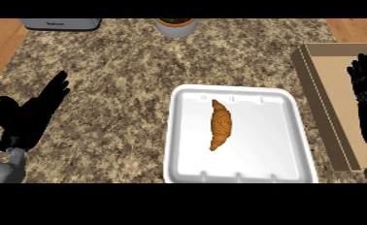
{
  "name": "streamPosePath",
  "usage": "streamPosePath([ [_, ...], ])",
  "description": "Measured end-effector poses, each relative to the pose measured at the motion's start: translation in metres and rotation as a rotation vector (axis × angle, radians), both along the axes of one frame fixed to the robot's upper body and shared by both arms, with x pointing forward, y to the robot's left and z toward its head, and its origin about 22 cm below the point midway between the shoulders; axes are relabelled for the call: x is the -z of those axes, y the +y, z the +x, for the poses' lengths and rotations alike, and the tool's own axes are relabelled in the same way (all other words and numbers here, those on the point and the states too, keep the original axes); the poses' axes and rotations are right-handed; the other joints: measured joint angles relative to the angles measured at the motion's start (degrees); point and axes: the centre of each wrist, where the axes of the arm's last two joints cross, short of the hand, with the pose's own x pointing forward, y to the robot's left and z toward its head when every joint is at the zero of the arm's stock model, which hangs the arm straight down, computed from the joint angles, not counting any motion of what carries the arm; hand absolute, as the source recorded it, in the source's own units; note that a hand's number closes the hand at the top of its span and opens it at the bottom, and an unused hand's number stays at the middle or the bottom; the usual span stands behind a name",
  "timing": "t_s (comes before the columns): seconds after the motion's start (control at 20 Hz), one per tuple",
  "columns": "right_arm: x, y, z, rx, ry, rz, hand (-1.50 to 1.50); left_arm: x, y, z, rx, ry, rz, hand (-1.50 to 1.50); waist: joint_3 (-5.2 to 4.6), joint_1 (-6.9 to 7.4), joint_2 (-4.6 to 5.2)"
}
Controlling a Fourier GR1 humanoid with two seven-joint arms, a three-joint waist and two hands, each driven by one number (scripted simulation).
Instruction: Pick the croissant from the tray and place it in the cardboard box
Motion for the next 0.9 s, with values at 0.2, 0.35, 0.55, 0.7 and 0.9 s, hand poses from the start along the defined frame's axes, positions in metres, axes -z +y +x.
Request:
streamPosePath([
  [0.2, 0.0, 0.004, -0.009, 0.122, -0.022, 0.049, 1.5, -0.003, -0.01, 0.003, -0.05, -0.073, -0.067, 0.0, 0.62, -0.87, -0.04],
  [0.35, 0.01, -0.006, -0.027, 0.256, 0.017, -0.021, 1.5, -0.012, -0.021, 0.006, -0.091, -0.15, -0.141, 0.0, 0.42, -1.49, 0.08],
  [0.55, 0.038, 0.002, -0.049, 0.453, 0.096, -0.126, -1.5, -0.016, -0.04, 0.007, -0.11, -0.186, -0.227, 0.0, 0.72, -1.41, 0.11],
  [0.7, 0.041, 0.026, -0.057, 0.463, 0.057, -0.227, -1.5, -0.014, -0.051, 0.007, -0.117, -0.195, -0.255, 0.0, 0.84, -1.22, 0.13],
  [0.9, 0.02, 0.041, -0.063, 0.377, 0.096, -0.362, -1.5, -0.017, -0.058, 0.009, -0.121, -0.203, -0.263, 0.0, 0.84, -1.07, 0.14],
])
